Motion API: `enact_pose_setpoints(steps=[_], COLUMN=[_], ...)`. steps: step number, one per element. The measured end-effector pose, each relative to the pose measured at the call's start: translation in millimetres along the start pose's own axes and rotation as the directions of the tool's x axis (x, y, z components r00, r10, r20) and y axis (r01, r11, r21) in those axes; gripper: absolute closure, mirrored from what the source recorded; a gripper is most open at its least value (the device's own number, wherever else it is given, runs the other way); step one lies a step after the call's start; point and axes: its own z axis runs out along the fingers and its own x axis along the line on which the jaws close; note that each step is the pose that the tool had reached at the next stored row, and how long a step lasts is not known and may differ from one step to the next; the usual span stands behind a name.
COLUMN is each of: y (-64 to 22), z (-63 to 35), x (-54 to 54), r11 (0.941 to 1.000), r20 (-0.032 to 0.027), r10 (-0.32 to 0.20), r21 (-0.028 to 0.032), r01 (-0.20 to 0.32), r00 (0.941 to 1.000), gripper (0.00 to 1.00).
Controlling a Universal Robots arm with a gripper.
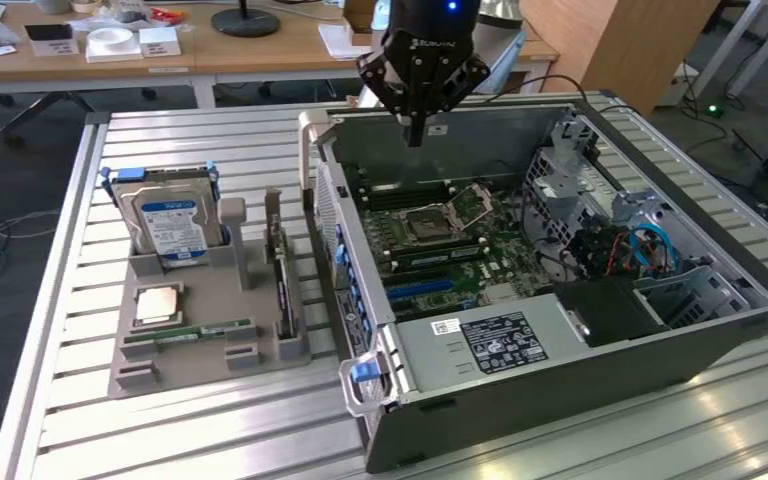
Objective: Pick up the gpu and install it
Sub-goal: 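Reach for the gpu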
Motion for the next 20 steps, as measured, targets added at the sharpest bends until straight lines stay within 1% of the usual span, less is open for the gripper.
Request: enact_pose_setpoints(steps=[8, 12, 20], y=[-1.7, -2.3, -4.3], z=[-0.2, -0.1, 0.2], x=[21.9, 31.2, 56.0], r11=[1.0000, 1.0000, 1.0000], r20=[0.0000, 0.0000, 0.0000], r10=[0.000, 0.000, 0.000], r21=[0.0000, 0.0000, 0.0000], r01=[0.000, 0.000, 0.000], r00=[1.0000, 1.0000, 1.0000], gripper=[0.89, 0.89, 0.89])
